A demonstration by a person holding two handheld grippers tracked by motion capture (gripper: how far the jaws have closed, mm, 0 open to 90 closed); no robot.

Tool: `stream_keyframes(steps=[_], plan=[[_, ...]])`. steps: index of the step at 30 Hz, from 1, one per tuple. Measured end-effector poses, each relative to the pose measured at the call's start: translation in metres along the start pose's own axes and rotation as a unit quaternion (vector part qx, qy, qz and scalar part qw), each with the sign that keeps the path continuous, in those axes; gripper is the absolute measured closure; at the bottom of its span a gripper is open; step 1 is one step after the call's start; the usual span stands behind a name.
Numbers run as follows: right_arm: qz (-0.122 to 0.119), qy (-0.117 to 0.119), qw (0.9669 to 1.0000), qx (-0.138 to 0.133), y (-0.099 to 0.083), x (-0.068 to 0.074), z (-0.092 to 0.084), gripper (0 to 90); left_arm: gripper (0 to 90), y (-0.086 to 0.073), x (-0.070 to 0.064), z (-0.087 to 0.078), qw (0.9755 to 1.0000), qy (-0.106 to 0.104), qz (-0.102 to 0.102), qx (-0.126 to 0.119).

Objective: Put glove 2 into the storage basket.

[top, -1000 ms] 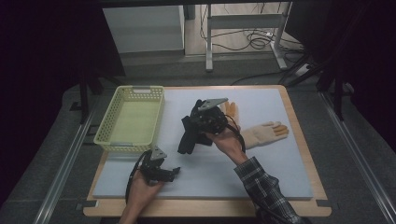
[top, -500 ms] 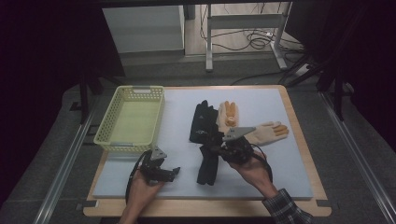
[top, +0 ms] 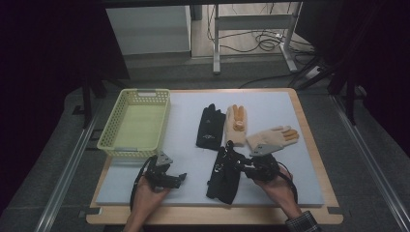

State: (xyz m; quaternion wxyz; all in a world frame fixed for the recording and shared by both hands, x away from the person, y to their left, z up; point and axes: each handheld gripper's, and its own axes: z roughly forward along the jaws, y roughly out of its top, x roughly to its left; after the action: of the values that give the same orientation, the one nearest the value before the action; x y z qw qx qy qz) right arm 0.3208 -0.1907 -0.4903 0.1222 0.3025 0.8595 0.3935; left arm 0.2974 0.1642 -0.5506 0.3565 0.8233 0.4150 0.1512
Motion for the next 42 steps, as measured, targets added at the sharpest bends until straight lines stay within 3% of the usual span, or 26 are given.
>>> stream_keyframes(steps=[6, 14, 18, 24, 29, 36, 42], plan=[[0.014, -0.015, 0.9998, -0.007, -0.004, -0.012, 0.000, 68.6, 10.9, 0.000, 0.000, 0.000, 1.0000, 0.000, 0.000, 0.001], [0.017, -0.017, 0.9996, -0.012, 0.014, -0.022, 0.021, 67.1, 10.9, 0.000, 0.000, 0.000, 1.0000, 0.000, 0.000, 0.001], [0.022, -0.018, 0.9995, -0.014, 0.034, -0.031, 0.038, 64.8, 10.9, 0.000, 0.000, 0.000, 1.0000, 0.000, 0.000, 0.001], [0.017, -0.025, 0.9994, -0.016, 0.055, -0.039, 0.056, 63.2, 10.9, 0.000, 0.000, 0.000, 1.0000, 0.000, 0.000, 0.001], [0.004, -0.033, 0.9994, -0.013, 0.076, -0.048, 0.083, 61.7, 10.9, 0.000, 0.000, 0.000, 1.0000, -0.001, 0.000, 0.000], [-0.009, -0.048, 0.9988, 0.005, 0.092, -0.056, 0.117, 54.5, 10.9, 0.000, 0.000, 0.000, 1.0000, 0.000, 0.001, 0.001], [0.004, -0.058, 0.9982, 0.016, 0.098, -0.065, 0.139, 44.7, 10.9, 0.000, 0.000, 0.000, 1.0000, -0.001, 0.000, 0.000]])
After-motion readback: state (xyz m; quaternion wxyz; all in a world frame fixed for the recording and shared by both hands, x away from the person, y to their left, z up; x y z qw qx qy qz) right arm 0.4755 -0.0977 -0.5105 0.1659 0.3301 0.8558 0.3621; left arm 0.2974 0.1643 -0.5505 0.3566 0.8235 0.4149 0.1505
